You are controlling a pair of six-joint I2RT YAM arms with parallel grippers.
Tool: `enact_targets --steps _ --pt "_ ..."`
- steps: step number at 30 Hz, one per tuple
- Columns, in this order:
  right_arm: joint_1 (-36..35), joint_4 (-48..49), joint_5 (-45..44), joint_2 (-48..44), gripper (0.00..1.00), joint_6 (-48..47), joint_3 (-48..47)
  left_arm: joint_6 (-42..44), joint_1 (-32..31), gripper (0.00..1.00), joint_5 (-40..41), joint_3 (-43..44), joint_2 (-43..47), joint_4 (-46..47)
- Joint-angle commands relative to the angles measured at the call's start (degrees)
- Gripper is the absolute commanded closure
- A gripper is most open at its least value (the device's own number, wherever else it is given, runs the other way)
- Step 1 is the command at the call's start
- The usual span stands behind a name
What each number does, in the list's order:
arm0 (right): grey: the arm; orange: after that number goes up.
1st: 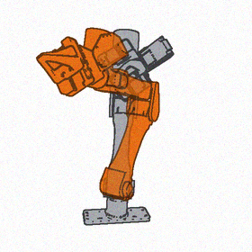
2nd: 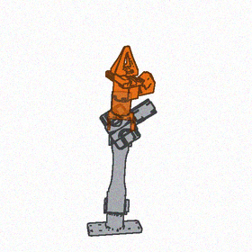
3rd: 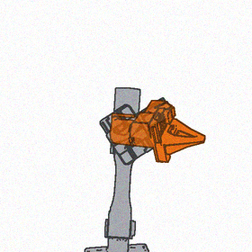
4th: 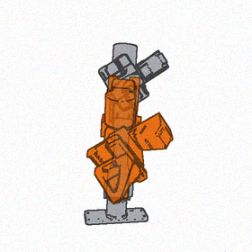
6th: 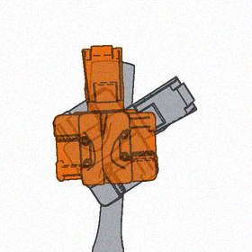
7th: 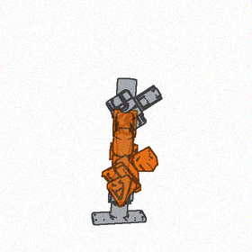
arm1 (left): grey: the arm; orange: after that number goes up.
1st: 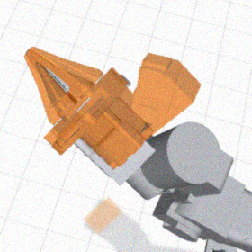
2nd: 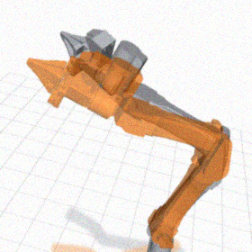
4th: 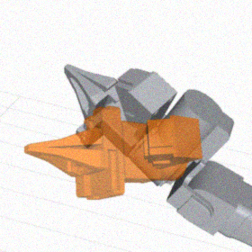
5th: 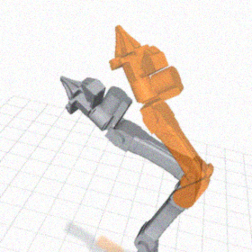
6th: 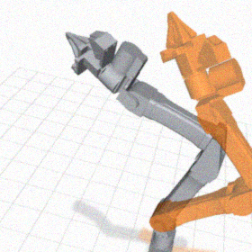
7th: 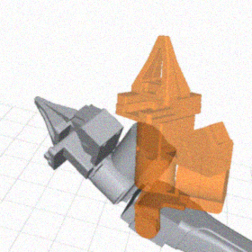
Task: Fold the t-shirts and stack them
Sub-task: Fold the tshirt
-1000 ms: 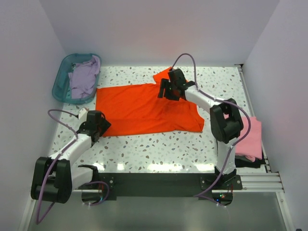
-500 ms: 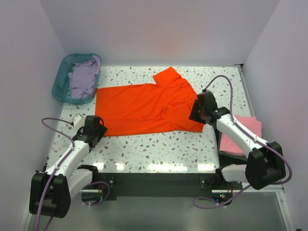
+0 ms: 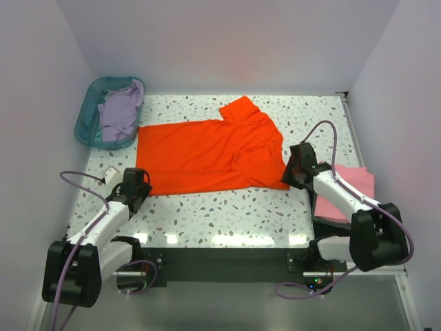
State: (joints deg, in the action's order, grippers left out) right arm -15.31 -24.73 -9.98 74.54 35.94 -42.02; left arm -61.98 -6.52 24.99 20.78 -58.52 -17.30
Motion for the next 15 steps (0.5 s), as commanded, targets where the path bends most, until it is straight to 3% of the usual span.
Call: enact_targets --steps 1,15 --pt "0.4 4.3 -1.5 1.6 0.64 -0.3 0.0 -0.6 -0.2 0.39 2.2 0.1 -2.6 -1.1" --pt "0.4 7.8 0.7 5.1 0.66 -0.3 2.2 -4.6 -0.1 0.42 3.0 0.1 -7.7 -0.5"
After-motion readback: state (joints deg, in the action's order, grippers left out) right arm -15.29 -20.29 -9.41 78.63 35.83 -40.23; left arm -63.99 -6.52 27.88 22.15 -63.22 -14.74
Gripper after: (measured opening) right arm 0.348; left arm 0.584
